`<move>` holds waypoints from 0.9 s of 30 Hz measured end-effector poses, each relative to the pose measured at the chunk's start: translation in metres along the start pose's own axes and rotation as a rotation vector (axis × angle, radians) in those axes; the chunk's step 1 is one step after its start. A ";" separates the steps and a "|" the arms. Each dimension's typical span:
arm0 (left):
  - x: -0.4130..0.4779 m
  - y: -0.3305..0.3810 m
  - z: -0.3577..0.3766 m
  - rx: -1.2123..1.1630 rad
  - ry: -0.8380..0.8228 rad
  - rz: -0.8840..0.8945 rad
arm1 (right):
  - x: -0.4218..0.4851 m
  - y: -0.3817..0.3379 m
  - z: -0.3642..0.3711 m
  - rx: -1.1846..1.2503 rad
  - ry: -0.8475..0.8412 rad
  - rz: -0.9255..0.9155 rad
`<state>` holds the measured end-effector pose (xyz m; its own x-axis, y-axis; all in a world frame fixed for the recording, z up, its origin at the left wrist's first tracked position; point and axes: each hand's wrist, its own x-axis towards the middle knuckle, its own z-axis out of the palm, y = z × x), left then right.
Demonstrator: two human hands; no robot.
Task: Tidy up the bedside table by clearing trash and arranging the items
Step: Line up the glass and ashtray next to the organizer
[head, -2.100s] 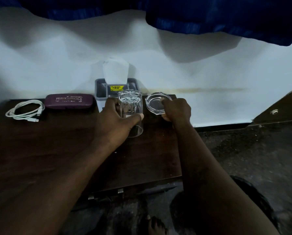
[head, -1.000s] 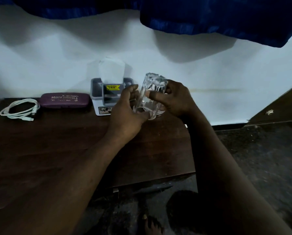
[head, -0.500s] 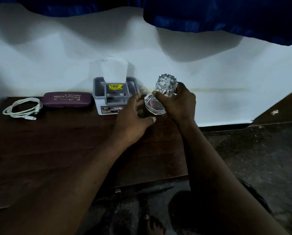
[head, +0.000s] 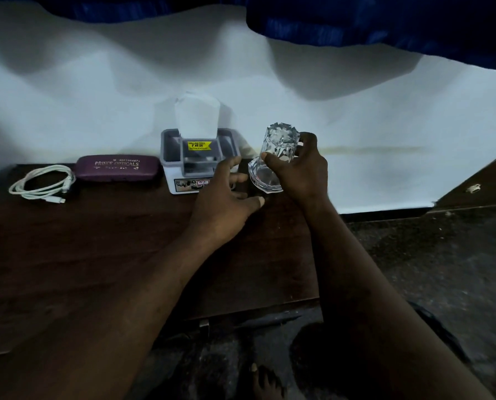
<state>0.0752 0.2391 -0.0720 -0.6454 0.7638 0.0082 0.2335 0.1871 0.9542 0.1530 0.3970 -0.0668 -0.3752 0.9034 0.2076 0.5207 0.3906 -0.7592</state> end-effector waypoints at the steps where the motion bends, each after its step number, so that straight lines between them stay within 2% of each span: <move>1: 0.000 0.000 -0.001 0.008 0.001 -0.002 | 0.000 0.000 0.000 0.027 -0.005 -0.001; 8: 0.001 -0.005 0.000 0.003 0.000 -0.015 | 0.001 0.005 0.000 0.086 -0.006 -0.023; 16: 0.002 -0.011 0.000 0.022 -0.007 -0.008 | 0.008 0.017 -0.003 0.108 -0.100 -0.014; 23: 0.004 -0.013 0.003 0.012 -0.003 -0.012 | 0.001 0.030 0.005 -0.108 -0.150 -0.113; 27: 0.005 -0.016 0.003 0.018 0.006 0.002 | -0.003 0.037 0.009 -0.104 -0.159 -0.049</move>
<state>0.0699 0.2419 -0.0884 -0.6497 0.7601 0.0117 0.2472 0.1967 0.9488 0.1664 0.4073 -0.1016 -0.5143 0.8467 0.1365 0.5723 0.4574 -0.6806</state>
